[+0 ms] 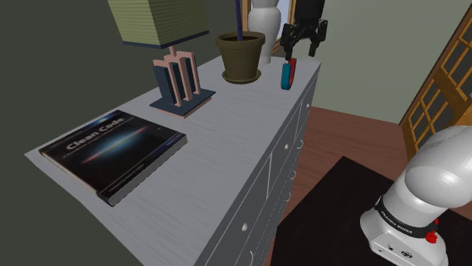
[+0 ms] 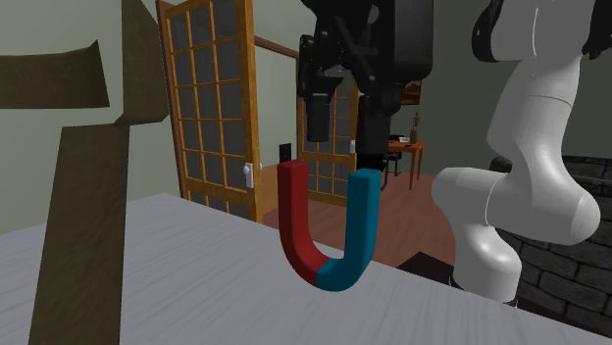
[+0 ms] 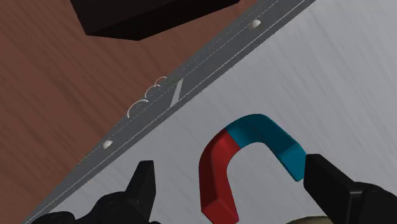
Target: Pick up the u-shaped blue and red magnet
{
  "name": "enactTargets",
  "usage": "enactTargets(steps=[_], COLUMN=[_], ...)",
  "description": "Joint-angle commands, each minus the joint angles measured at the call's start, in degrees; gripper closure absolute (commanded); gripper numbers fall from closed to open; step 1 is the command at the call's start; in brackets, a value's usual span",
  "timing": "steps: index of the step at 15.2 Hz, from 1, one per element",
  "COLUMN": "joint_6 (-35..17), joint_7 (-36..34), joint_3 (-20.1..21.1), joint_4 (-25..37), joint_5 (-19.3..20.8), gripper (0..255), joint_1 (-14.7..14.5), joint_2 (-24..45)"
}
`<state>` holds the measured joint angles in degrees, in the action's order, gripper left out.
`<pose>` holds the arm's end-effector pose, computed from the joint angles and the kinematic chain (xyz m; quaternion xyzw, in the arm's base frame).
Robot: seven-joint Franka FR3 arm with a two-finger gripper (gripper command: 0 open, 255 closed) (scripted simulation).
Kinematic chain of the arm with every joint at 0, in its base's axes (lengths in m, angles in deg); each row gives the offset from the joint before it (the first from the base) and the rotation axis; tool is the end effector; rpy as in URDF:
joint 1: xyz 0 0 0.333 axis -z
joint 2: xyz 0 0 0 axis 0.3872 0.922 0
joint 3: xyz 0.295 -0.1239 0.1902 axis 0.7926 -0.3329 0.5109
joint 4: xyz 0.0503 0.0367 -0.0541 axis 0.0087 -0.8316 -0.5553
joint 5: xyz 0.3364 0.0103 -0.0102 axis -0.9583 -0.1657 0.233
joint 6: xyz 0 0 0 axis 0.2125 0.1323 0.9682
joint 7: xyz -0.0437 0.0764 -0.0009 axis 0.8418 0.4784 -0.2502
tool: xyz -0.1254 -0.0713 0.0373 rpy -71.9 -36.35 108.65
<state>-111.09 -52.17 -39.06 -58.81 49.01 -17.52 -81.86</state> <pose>0.3514 -0.0212 0.6418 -0.9876 0.1566 -0.0124 0.0039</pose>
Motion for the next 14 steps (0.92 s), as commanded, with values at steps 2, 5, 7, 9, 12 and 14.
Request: enactTargets(steps=[2, 5, 7, 9, 12, 14], joint_6=[-0.8, -2.5, -4.0, -5.6, -6.8, -6.7], joint_7=[-3.7, -4.1, -4.1, -4.1, -4.1, -4.1], joint_3=[0.0, 0.0, 0.0, 0.0, 0.0, 0.0], joint_4=[5.6, 4.4, 2.5, 0.7, -0.7, -0.7], joint_5=[0.6, 0.6, 0.6, 0.6, 0.6, 0.6], gripper=[0, 0, 0, 0, 0, 255], joint_1=[1.2, 1.3, 1.3, 1.3, 1.3, 1.3], joint_2=[4.9, 5.1, 4.8, 4.6, 4.4, 4.3])
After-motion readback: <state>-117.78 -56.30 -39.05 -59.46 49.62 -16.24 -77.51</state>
